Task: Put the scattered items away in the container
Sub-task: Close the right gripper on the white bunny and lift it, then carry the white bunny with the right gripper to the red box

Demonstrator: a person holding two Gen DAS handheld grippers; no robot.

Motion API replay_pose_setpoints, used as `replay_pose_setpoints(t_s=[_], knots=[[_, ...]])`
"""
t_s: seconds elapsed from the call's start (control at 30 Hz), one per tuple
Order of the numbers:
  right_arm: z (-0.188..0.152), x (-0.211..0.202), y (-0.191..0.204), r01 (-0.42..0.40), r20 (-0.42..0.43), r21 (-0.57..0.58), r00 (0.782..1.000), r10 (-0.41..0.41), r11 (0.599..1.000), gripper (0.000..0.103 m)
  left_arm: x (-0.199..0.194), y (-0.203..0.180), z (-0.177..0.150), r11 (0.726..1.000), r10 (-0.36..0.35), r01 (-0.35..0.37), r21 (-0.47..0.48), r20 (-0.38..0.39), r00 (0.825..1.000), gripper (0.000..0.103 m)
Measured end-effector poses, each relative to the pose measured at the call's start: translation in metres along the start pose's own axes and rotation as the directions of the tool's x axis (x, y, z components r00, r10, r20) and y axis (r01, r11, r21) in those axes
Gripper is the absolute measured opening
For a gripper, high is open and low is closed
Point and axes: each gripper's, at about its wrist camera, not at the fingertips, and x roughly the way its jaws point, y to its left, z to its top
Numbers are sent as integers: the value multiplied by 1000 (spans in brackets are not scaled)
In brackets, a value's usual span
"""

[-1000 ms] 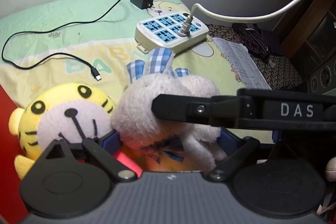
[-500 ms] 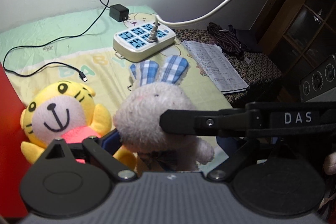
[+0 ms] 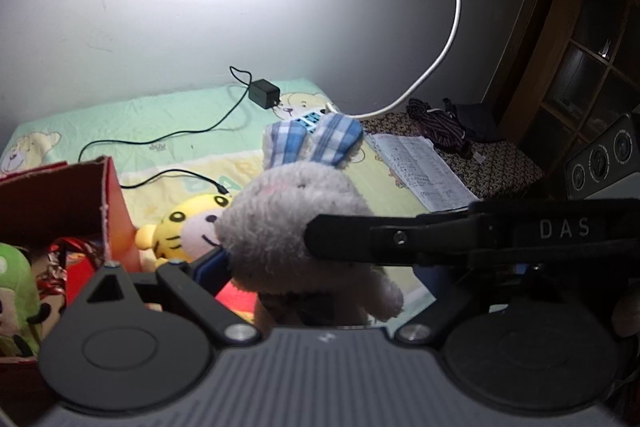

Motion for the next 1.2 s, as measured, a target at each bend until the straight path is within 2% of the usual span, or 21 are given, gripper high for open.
replay_pose_setpoints(t_s=[0.27,0.5,0.83,1.2], knots=[[-5,38,58,-52,18,-77,998,54,996,54,-50,58,4,999,41,-39,-17,88,995,93],[-9,88,95,-61,17,-133,998,64,989,54,-62,114,4,997,56,-51,-50,100,993,93],[-19,152,111,-9,11,-172,1000,11,985,54,-44,180,-6,993,38,-32,-114,48,998,93],[-33,195,109,89,-31,-152,995,-94,984,54,-16,217,-19,989,-1,-9,-146,-66,998,93]])
